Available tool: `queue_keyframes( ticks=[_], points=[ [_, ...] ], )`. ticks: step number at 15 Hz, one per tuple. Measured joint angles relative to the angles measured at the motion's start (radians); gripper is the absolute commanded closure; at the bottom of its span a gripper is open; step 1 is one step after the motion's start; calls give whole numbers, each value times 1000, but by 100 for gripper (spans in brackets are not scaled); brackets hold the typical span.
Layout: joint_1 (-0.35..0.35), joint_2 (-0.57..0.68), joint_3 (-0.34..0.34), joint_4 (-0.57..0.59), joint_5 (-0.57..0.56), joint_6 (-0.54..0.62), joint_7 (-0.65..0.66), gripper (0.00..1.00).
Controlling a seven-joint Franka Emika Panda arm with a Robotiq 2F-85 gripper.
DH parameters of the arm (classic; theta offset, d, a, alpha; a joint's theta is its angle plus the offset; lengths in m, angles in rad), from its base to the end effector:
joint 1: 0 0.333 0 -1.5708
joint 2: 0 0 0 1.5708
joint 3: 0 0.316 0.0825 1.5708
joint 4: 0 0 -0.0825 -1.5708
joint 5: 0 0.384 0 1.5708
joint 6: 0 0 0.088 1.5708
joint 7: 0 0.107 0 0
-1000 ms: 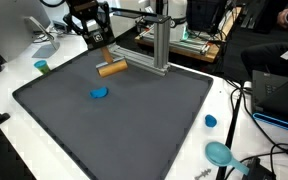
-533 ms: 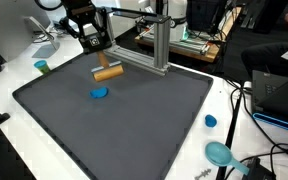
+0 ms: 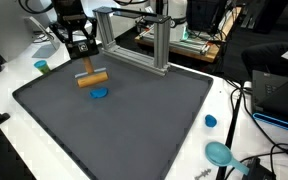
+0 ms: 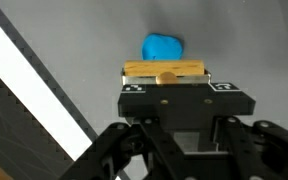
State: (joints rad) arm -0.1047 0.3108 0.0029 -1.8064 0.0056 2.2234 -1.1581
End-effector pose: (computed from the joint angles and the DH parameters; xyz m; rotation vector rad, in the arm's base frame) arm 0.6417 -0.0655 0.3825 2.6633 1.5479 0.1373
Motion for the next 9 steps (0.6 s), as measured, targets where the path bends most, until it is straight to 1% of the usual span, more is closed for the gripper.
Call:
queue_keyframes(
  ticks=[1,4,9],
  points=[
    [0,2,-1,-1,-1,1,-2,77],
    [0,6,2,-1,-1,1,-5,77],
    [-1,48,6,-1,-1,8,-28,77]
  ],
)
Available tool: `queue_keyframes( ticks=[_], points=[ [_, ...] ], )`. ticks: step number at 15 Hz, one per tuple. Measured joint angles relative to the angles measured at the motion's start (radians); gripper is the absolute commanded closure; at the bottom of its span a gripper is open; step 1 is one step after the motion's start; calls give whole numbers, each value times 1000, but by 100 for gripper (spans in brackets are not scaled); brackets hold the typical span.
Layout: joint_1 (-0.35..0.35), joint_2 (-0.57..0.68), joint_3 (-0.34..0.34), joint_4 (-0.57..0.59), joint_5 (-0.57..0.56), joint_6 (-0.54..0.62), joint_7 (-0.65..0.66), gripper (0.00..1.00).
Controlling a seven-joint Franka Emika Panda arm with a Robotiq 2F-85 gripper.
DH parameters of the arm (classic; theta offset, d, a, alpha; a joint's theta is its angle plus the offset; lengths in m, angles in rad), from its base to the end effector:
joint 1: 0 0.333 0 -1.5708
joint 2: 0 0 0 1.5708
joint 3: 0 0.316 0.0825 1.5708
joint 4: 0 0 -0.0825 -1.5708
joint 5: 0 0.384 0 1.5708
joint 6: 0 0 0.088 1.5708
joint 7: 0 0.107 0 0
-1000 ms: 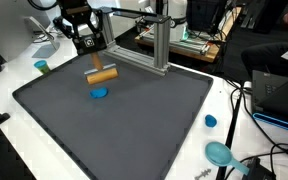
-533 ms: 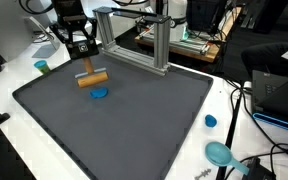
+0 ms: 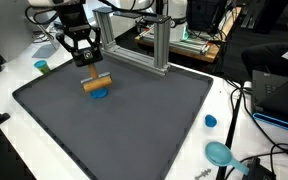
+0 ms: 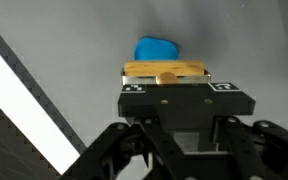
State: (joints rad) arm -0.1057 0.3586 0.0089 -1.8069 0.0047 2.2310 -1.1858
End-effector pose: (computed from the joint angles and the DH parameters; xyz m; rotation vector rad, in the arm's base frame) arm 0.6442 -0.0628 0.3521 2.6602 1.6047 0.0880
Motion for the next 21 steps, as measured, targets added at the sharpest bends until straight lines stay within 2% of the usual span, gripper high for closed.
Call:
queue_keyframes(
  ticks=[12,21],
  points=[
    [-12,72,0,0,-1,46,-38,77],
    [-11,78,-4,0,-16,59,-29,77]
  ],
)
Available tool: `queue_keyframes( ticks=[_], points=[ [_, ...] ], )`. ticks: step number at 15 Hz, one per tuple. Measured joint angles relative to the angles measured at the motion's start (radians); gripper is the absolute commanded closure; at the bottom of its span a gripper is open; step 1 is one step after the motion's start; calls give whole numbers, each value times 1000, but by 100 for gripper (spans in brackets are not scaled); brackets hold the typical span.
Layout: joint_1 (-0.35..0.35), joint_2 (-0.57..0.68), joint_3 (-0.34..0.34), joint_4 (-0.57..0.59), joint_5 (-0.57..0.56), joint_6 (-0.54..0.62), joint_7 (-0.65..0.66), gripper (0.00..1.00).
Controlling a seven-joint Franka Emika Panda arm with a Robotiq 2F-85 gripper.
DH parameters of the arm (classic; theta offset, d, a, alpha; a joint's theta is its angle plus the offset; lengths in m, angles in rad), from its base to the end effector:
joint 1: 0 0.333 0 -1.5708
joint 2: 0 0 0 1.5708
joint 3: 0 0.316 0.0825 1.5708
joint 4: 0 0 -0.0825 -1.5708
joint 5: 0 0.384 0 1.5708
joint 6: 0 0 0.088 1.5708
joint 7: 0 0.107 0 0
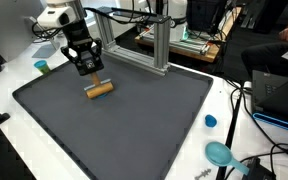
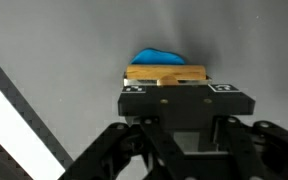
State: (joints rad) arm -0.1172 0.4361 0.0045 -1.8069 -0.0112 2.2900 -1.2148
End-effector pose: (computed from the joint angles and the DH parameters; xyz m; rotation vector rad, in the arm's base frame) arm 0.6488 -0.0739 0.3073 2.6416 1.6356 0.0511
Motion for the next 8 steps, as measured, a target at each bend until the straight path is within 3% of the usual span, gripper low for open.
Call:
queue_keyframes(
  ticks=[8],
  points=[
    [9,-8,0,-23,-59,33,42,77]
  ],
)
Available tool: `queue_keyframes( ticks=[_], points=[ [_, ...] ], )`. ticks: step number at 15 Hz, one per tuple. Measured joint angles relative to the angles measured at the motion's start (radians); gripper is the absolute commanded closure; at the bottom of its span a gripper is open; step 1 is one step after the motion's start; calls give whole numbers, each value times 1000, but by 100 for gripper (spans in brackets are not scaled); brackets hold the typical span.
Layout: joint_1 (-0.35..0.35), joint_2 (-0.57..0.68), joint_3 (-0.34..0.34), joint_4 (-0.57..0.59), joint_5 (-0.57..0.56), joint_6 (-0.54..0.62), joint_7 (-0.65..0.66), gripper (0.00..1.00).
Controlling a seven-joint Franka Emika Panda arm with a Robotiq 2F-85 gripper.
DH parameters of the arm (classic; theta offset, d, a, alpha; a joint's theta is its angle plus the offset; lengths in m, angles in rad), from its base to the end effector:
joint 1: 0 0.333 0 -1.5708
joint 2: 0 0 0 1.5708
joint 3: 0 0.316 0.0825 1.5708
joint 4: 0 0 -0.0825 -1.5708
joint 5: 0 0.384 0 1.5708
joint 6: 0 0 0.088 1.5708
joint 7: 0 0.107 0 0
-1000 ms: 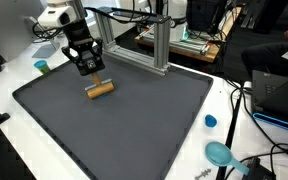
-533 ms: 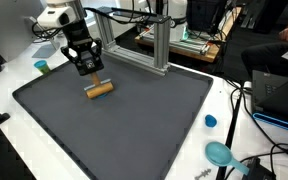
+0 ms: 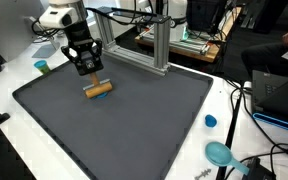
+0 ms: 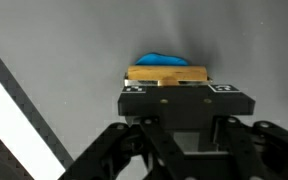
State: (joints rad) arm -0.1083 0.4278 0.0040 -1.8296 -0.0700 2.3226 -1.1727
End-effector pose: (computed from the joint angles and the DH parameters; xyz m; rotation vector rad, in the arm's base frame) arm 0.6466 -0.0691 0.3057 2.5987 1.6187 0.0336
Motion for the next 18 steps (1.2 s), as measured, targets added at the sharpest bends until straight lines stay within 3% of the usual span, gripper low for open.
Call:
queue_keyframes(
  ticks=[11,18],
  points=[
    [30,-24,-3,-48,-122,40,125,77],
    [16,43,6,87,-108,-131,66,77]
  ],
)
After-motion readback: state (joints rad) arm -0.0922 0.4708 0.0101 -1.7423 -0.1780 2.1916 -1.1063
